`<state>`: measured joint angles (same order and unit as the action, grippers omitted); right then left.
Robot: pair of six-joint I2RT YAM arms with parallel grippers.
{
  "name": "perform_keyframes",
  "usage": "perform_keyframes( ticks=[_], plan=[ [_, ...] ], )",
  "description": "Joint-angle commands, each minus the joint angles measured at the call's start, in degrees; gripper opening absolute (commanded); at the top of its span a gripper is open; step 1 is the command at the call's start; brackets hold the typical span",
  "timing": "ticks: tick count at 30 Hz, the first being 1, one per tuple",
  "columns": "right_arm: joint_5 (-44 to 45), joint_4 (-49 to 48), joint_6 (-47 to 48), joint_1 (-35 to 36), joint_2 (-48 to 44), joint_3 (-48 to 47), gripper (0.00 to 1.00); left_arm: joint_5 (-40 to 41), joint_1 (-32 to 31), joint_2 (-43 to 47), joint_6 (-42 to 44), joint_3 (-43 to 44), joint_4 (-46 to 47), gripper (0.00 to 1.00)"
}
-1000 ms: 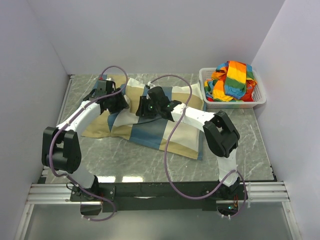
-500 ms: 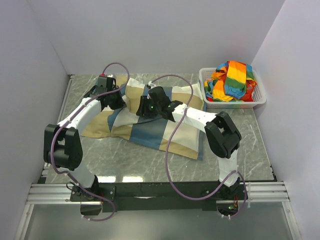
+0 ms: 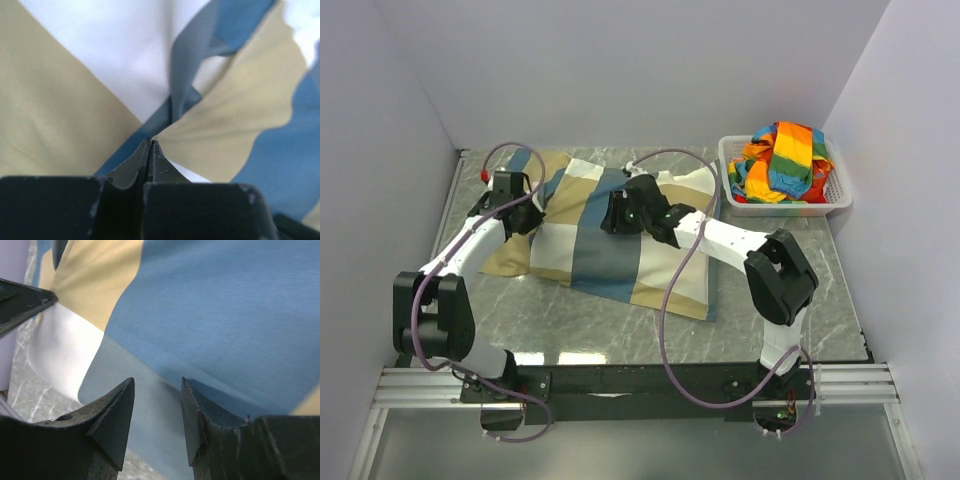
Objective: Put the pillow into the pillowcase
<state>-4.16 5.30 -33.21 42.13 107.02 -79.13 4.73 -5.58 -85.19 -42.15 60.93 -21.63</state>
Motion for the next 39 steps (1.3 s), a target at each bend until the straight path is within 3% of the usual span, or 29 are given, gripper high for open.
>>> perform_keyframes(
  ticks=[1,7,10,11,14,16,18,19,27,35,39],
  plan=[
    [3.3,0.0,0.7,-0.3,-3.0,2.0,0.49,5.6,1.8,-2.8,-4.6,-3.2,3.6,0.01],
    [3.9,0.1,1.3,-0.6,-6.5,5.7,0.50,2.0,2.9,-8.9,-4.5,-2.4,5.6,0.01],
    [5.5,1.3,2.0,-0.7,-10.6,6.9,0.55,5.1,2.9,-7.1,-3.6,1.0,1.9,0.33],
    [5.7,2.1,2.2,-0.6,-13.1,7.1,0.57,6.0,3.0,-4.9,-3.3,2.9,0.8,0.49],
    [6.8,4.0,2.4,-0.7,-18.7,8.4,0.66,10.3,3.3,-0.1,-2.0,7.0,-4.3,0.70],
    [7.8,5.2,2.7,-0.8,-21.8,10.0,0.75,10.5,3.2,2.4,0.0,8.2,-6.7,0.91],
    [9.1,6.3,2.9,-1.0,-27.3,12.1,0.92,7.1,2.1,5.8,3.9,8.8,-6.3,0.99],
    [10.6,6.5,2.8,-1.0,-29.2,14.3,0.99,7.2,1.0,6.8,4.4,8.9,-6.8,0.99],
    [15.6,11.1,1.1,-1.9,-48.8,24.9,1.00,8.2,-15.0,18.9,5.8,1.9,-3.2,1.00],
    [20.5,15.9,-0.7,-1.9,-63.5,35.5,1.00,4.1,-19.1,24.7,6.9,-6.6,-0.6,0.99],
    [22.0,17.5,-0.5,-1.9,-65.2,36.1,1.00,3.6,-19.1,27.6,6.5,-9.3,2.8,1.00]
  ],
)
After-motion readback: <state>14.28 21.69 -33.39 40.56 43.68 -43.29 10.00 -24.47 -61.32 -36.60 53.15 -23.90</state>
